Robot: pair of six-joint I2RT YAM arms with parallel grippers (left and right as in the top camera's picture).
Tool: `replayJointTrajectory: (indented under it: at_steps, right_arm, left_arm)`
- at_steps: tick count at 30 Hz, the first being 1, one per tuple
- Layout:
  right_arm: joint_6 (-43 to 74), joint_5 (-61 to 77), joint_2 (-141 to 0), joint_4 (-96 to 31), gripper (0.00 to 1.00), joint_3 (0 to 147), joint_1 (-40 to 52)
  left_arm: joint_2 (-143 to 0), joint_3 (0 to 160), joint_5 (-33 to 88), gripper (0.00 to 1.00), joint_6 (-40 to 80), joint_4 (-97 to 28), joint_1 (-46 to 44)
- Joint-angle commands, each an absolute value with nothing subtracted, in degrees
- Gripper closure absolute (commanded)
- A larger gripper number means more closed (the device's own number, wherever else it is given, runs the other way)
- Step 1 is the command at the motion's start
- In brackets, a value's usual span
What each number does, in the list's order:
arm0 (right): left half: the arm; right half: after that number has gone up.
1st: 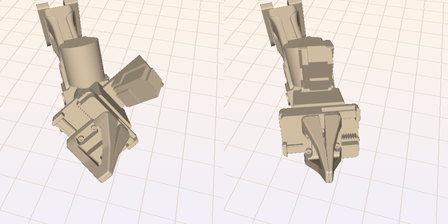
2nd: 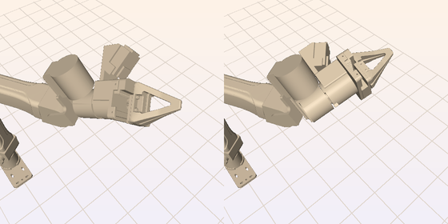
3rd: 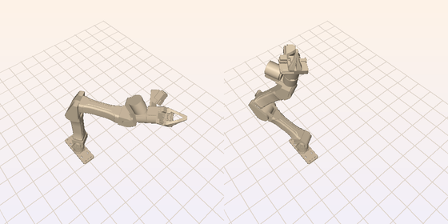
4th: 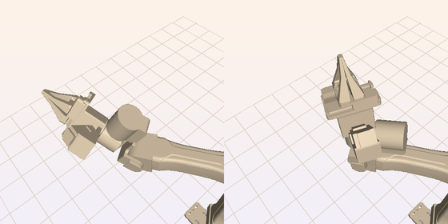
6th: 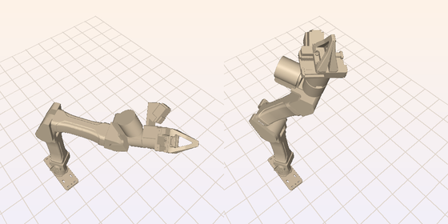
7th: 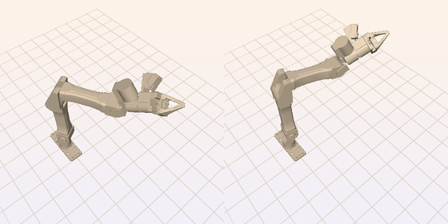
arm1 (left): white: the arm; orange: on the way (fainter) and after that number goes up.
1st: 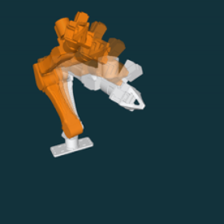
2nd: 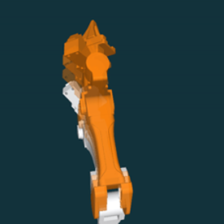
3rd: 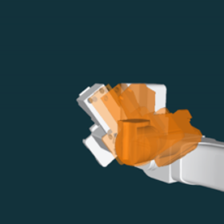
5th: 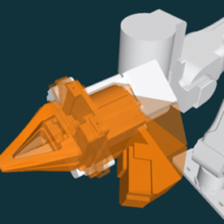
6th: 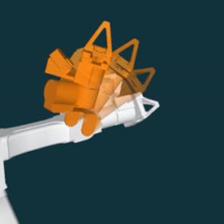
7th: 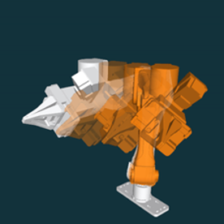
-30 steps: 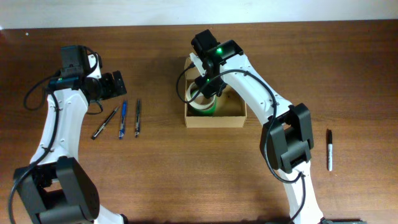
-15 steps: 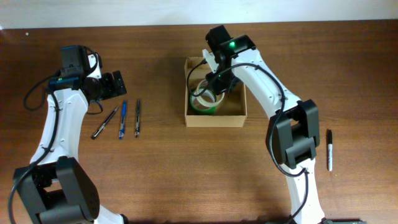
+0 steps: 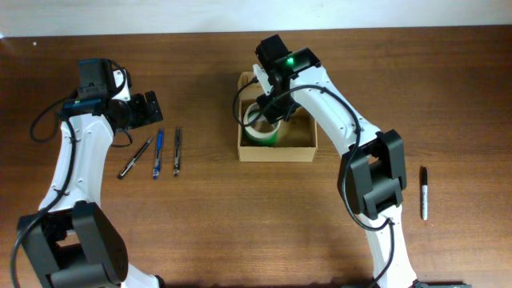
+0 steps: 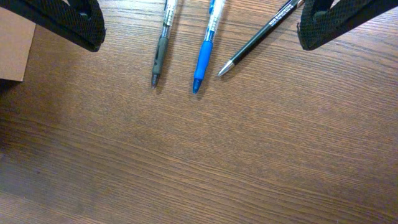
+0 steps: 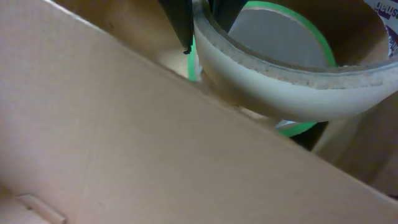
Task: Pack container
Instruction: 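Carry the white tape with the right gripper and place it in the box, then move the right gripper to the black marker and grasp it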
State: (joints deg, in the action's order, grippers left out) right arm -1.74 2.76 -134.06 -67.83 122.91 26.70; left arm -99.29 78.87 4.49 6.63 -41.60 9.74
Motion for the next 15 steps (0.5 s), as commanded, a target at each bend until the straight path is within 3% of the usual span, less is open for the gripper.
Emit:
replayJointTrajectory:
  at_steps: [1, 4, 7, 11, 15]
  right_arm:
    - [-0.99, 0.45, -133.93, -67.51, 0.96, 123.11, 27.00]
    - [-0.99, 0.34, -134.52, -67.37, 0.95, 123.11, 26.98]
    - [-1.02, 0.34, -134.61, -67.26, 0.75, 123.11, 27.05]
    - [-1.02, 0.38, -133.14, -68.60, 0.62, 123.48, 27.05]
    - [-1.06, -1.74, -129.19, -73.45, 0.59, 127.68, 26.94]
  left_arm:
    - [-99.70, 79.96, 4.51, 0.01, 5.69, -41.65, 9.91]
    - [-99.70, 79.96, 4.51, 0.01, 5.69, -41.65, 9.91]
    - [-99.70, 79.96, 4.51, 0.01, 5.69, -41.65, 9.91]
    - [-99.70, 79.96, 4.51, 0.01, 5.69, -41.65, 9.91]
    - [-99.70, 79.96, 4.51, 0.01, 5.69, -41.65, 9.91]
